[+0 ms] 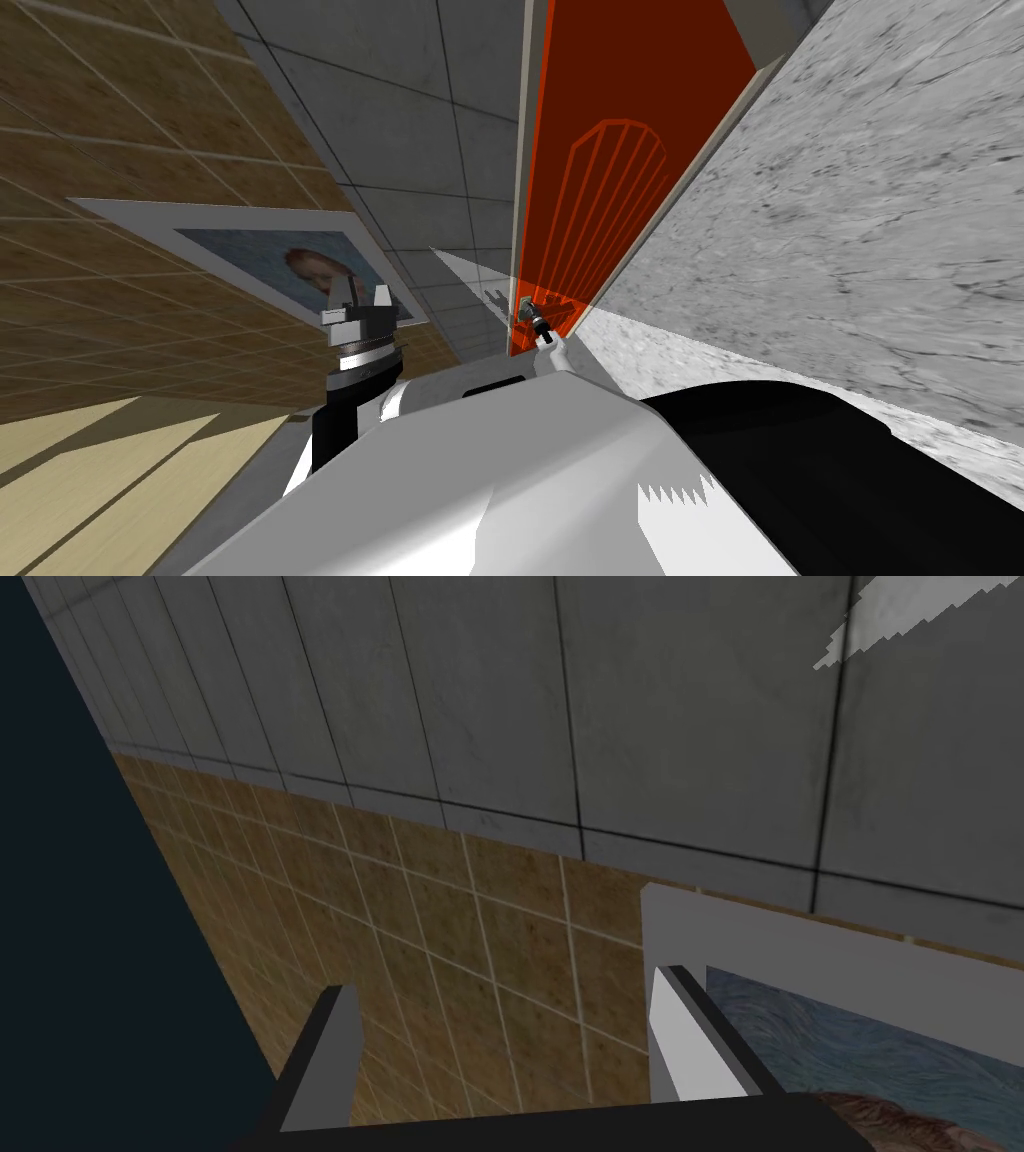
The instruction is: Pull the door open
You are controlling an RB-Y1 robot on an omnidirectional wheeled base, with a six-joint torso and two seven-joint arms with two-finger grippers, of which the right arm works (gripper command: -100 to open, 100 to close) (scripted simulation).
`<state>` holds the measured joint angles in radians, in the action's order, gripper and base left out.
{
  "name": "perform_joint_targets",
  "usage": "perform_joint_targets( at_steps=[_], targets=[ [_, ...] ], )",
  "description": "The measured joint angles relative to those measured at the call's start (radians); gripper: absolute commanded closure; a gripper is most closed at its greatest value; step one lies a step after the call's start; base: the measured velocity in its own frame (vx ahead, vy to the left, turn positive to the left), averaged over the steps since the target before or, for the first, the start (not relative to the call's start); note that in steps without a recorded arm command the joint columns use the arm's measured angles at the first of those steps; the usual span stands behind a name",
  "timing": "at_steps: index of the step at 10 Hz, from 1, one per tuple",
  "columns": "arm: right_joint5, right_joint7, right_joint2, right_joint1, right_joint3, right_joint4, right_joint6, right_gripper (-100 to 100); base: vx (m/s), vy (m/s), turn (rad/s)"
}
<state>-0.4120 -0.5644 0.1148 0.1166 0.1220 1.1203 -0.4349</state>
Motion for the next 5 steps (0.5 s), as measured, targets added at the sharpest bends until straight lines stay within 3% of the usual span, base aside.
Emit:
perform_joint_targets(
  at_steps=[1,2,3,5],
  targets=[
    [0.025,0.029,0.009,0.003,-0.004,-0.003,0.000,100,-0.058,-0.026,0.079],
    [0.037,0.054,0.013,0.002,-0.005,-0.004,-0.001,100,-0.071,-0.018,0.298],
    [0.055,0.079,0.009,-0.001,-0.012,-0.011,0.002,100,-0.039,-0.004,-0.112],
    [0.087,0.124,0.016,0.007,-0.014,-0.029,-0.005,100,-0.043,-0.018,0.107]
  ],
)
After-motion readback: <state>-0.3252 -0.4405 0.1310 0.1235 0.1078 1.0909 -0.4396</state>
